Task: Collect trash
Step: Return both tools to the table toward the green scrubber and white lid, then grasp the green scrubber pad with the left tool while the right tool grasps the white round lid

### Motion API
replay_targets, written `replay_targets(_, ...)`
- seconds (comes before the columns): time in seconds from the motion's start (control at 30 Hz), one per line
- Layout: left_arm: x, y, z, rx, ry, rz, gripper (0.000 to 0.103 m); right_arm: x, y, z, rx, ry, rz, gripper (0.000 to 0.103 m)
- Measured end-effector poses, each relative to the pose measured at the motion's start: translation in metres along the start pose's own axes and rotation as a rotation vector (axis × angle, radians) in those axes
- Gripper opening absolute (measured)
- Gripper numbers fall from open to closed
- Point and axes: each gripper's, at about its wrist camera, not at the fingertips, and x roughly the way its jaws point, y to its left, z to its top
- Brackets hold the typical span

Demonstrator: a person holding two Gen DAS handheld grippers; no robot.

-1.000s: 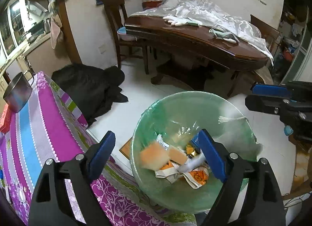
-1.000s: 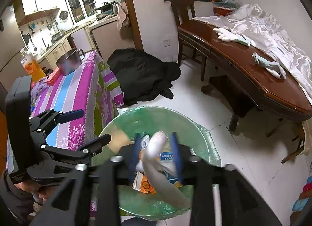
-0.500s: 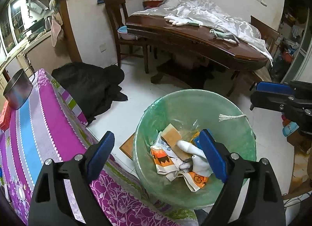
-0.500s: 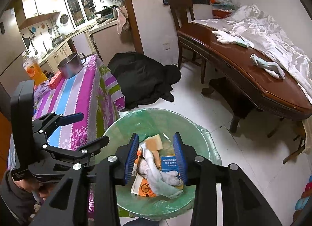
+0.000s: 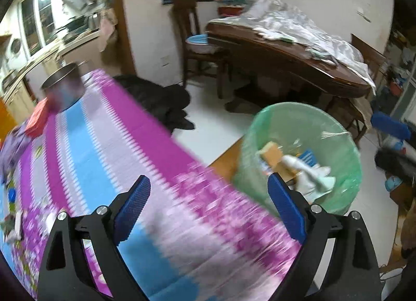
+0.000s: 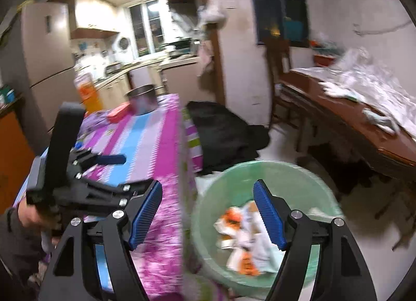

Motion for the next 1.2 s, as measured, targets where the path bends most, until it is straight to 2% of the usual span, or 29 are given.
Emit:
replay_targets(0.17, -0.021, 0.054, -0.02, -0.064, -0.009, 0.063, 0.088, 0.027, 0.055, -0.009, -0.059, 0.035, 0.109, 0.074)
replay_targets(0.33, -0.045, 0.123, -0.046, -0.135, -0.01, 0.156, 0.09, 0.054, 0.112, -0.008, -0.163, 0.076, 0.208, 0.074)
replay_targets(0.47, -0.065, 0.199, -0.072, -0.25, -0.001, 0.246, 0.09, 0.079, 0.157, 0.001, -0.245, 0.111, 0.277, 0.073)
replay_targets(0.7, -0.093, 0.306, -0.096, -0.385, 0.006, 0.388, 0.09, 0.156, 0.246, 0.02, -0.316, 0.208, 0.381, 0.065)
replay_targets(0.77, -0.1, 0.335, -0.101, -0.411, 0.011, 0.457, 0.09, 0.181, 0.268, 0.023, -0.324, 0.238, 0.4, 0.061)
replay_targets(0.9, -0.108, 0.379, -0.12, -0.477, 0.025, 0.482, 0.09, 0.222, 0.296, 0.026, -0.338, 0.295, 0.388, 0.059)
replay_targets(1.0, -0.106, 0.4, -0.135, -0.495, 0.048, 0.463, 0.09, 0.243, 0.309, 0.032, -0.354, 0.307, 0.364, 0.059)
replay_targets(1.13, -0.098, 0.391, -0.137, -0.391, 0.053, 0.388, 0.09, 0.263, 0.319, 0.034, -0.38, 0.326, 0.328, 0.06)
replay_targets(1.2, -0.092, 0.385, -0.135, -0.338, 0.055, 0.386, 0.09, 0.268, 0.321, 0.033, -0.377, 0.335, 0.327, 0.06)
